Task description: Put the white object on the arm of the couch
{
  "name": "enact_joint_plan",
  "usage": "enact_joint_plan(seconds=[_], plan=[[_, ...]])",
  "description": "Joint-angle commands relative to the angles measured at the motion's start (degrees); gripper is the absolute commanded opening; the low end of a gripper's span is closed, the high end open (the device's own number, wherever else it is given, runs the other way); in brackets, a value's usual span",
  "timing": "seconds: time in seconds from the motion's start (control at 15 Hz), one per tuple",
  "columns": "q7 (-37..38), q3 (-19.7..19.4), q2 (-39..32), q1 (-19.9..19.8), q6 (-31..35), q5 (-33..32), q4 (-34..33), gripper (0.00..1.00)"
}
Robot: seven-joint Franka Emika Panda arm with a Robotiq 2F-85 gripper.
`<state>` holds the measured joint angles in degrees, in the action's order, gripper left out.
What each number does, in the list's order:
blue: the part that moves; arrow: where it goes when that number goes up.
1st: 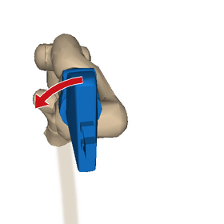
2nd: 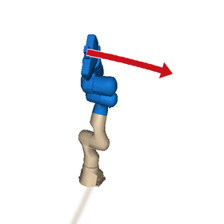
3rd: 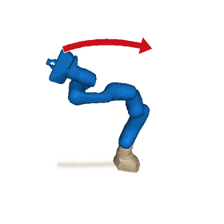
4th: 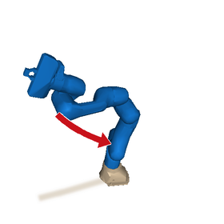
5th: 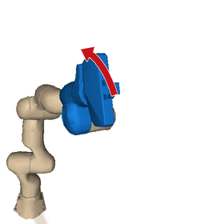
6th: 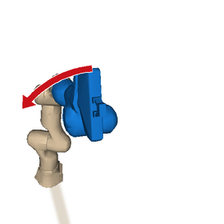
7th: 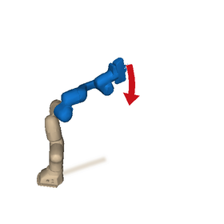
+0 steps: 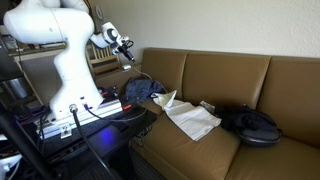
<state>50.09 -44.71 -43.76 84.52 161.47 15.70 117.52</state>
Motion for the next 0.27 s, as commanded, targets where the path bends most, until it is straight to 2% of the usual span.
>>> enact_joint_plan(seconds=[0.0, 0.07, 0.2], plan=[[1.96, 1.64, 13.85, -1.78, 3.38, -0.77, 8.70, 1.00], [3.50, 1.66, 7.04, -2.53, 1.92, -3.46, 3.78, 1.00], [4.93, 1.99, 9.86, -3.39, 1.80, -6.35, 4.60, 1.00]])
